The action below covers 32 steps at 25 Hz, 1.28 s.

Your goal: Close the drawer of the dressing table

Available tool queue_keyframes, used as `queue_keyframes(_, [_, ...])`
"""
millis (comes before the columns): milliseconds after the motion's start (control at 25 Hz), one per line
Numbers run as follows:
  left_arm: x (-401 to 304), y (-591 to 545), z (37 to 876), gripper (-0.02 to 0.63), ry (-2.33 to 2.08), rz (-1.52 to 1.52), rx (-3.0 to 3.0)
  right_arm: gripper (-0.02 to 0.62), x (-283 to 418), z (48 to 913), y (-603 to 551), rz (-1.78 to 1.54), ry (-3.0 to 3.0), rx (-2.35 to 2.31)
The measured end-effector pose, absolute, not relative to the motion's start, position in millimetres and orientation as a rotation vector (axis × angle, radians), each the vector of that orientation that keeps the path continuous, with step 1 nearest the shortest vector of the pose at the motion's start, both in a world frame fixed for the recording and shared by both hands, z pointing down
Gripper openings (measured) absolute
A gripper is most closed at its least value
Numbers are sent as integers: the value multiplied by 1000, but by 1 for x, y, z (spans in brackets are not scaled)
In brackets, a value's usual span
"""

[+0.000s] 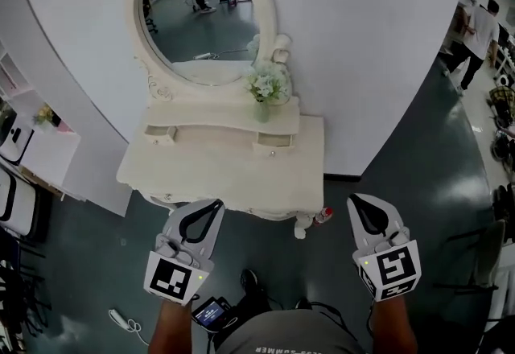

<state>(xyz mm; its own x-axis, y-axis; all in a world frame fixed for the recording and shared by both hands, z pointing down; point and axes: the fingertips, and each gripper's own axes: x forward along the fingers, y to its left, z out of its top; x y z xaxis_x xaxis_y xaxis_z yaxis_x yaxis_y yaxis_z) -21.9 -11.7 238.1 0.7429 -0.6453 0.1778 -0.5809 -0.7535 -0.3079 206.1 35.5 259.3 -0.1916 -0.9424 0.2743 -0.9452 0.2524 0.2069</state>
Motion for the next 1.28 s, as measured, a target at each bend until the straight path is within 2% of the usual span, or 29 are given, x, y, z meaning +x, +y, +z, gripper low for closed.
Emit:
queue_keyframes(800, [-63, -151, 236, 2, 680, -321, -2787, 1, 156, 252, -55, 37, -1970, 1958])
queue_keyframes(1280, [-88, -179, 248, 3, 776, -352, -2769, 2, 129, 267, -103, 14, -2072, 1823])
